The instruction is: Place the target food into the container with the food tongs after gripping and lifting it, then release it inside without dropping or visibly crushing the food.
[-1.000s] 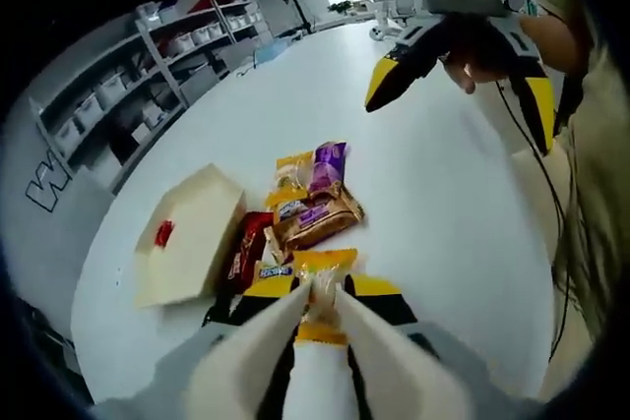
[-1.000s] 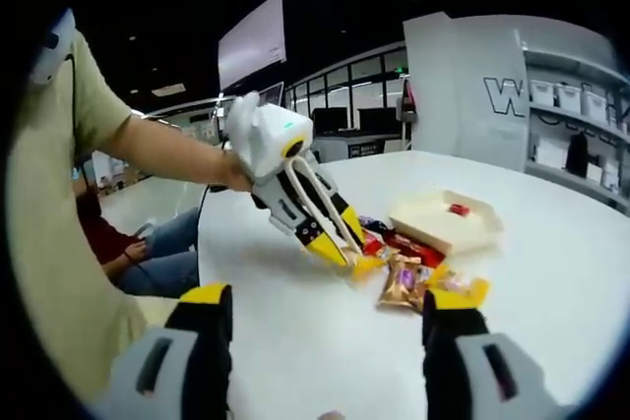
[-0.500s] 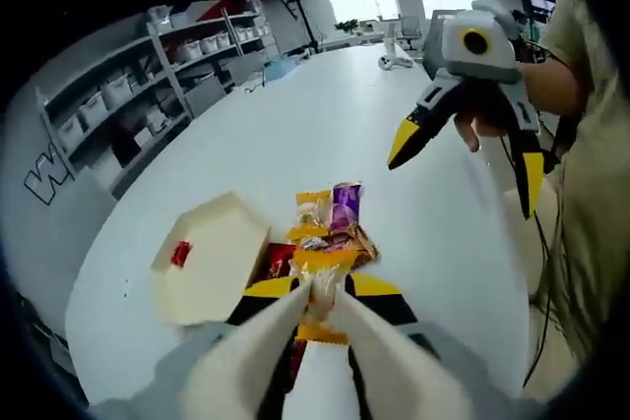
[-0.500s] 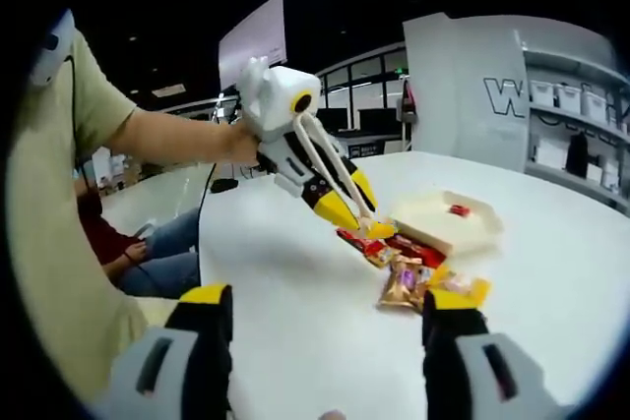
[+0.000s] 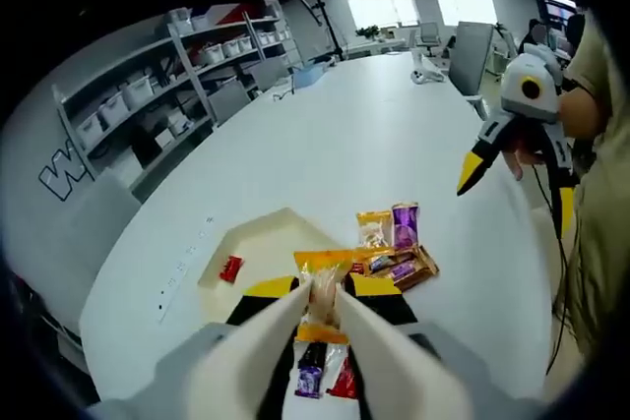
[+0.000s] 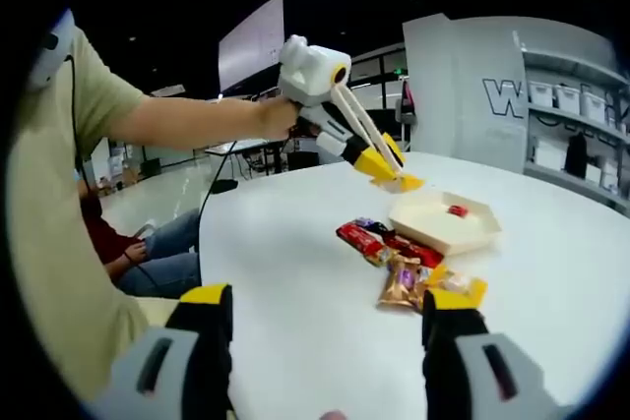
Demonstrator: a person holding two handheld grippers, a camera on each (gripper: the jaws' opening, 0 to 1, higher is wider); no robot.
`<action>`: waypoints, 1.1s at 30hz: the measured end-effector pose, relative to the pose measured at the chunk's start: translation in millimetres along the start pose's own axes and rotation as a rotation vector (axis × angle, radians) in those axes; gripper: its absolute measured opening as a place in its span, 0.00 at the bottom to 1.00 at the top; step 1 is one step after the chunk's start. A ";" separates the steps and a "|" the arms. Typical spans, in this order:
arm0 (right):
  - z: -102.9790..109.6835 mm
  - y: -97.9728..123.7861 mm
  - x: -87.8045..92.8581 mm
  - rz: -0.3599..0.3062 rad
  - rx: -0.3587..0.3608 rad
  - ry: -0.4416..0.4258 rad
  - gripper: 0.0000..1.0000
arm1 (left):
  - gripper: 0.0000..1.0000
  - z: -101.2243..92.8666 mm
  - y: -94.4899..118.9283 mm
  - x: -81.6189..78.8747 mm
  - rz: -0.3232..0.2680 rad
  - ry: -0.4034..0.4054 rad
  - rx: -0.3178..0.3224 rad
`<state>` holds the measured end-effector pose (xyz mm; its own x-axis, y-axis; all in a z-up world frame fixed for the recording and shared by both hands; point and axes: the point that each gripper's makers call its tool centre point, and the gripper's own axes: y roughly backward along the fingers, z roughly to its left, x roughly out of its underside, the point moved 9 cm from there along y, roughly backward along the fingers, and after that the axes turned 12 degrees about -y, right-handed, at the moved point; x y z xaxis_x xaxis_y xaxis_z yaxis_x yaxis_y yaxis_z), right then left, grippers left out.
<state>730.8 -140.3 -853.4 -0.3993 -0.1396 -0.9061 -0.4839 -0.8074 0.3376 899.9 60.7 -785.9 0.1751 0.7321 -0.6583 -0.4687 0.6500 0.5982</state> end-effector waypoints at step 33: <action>3.4 -1.0 -0.9 0.003 -0.007 0.008 0.77 | 0.18 72.0 -58.5 45.7 0.170 0.130 -0.129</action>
<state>729.0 -137.4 -852.1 -0.3948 -0.1466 -0.9070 -0.4774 -0.8107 0.3389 997.7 70.8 -818.1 -0.0246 0.7906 -0.6118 -0.5901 0.4825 0.6472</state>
